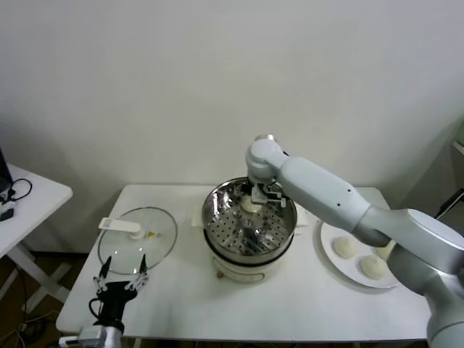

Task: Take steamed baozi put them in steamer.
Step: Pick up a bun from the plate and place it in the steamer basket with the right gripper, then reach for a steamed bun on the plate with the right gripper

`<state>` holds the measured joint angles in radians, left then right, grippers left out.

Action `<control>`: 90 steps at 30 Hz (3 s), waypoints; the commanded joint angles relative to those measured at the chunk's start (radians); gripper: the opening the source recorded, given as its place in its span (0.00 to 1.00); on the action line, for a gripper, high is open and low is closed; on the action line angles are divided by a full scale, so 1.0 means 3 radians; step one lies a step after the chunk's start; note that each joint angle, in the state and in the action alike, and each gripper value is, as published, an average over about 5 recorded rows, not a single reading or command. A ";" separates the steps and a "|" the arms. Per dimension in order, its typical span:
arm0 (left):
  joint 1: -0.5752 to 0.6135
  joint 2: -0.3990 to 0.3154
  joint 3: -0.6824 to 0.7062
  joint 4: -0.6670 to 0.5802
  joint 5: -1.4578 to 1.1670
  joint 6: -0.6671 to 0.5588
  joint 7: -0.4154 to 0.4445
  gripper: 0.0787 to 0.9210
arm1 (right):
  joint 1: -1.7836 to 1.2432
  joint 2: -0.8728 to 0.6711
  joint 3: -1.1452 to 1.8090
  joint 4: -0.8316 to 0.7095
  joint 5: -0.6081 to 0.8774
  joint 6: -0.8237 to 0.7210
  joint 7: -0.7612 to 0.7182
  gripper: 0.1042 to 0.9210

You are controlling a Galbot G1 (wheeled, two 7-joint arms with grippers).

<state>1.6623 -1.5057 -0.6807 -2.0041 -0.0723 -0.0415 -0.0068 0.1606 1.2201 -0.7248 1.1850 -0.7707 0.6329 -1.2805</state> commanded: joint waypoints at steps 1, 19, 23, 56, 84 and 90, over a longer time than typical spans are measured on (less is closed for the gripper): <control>0.0001 0.0002 0.0005 -0.0001 0.0002 -0.0003 0.0001 0.88 | 0.0201 -0.0173 -0.0030 0.0168 0.0225 0.0023 -0.0041 0.88; 0.0044 0.0045 0.0036 -0.0004 -0.0025 -0.0045 0.0007 0.88 | 0.1312 -0.1945 -0.1154 0.0332 0.3456 -0.2096 0.0405 0.88; 0.0042 0.0055 0.0044 -0.0010 -0.0030 -0.0043 0.0005 0.88 | 0.0865 -0.2254 -0.0903 0.0199 0.3560 -0.2392 0.0477 0.88; -0.0031 0.0034 0.0023 0.0007 -0.0054 0.0005 0.0003 0.88 | -0.0760 -0.1498 0.0043 -0.0848 0.2112 -0.2206 0.0091 0.88; -0.0039 0.0032 0.0022 0.0053 -0.0081 -0.0005 0.0001 0.88 | -0.0789 -0.1276 0.0252 -0.1087 0.1765 -0.2092 0.0189 0.84; -0.0040 0.0024 0.0025 0.0054 -0.0080 -0.0007 0.0001 0.88 | -0.0785 -0.1272 0.0245 -0.1076 0.1777 -0.2095 0.0178 0.76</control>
<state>1.6504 -1.4978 -0.6736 -1.9877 -0.0970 -0.0431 -0.0064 -0.0735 0.8303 -0.6558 0.8690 -0.2274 0.0023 -1.2279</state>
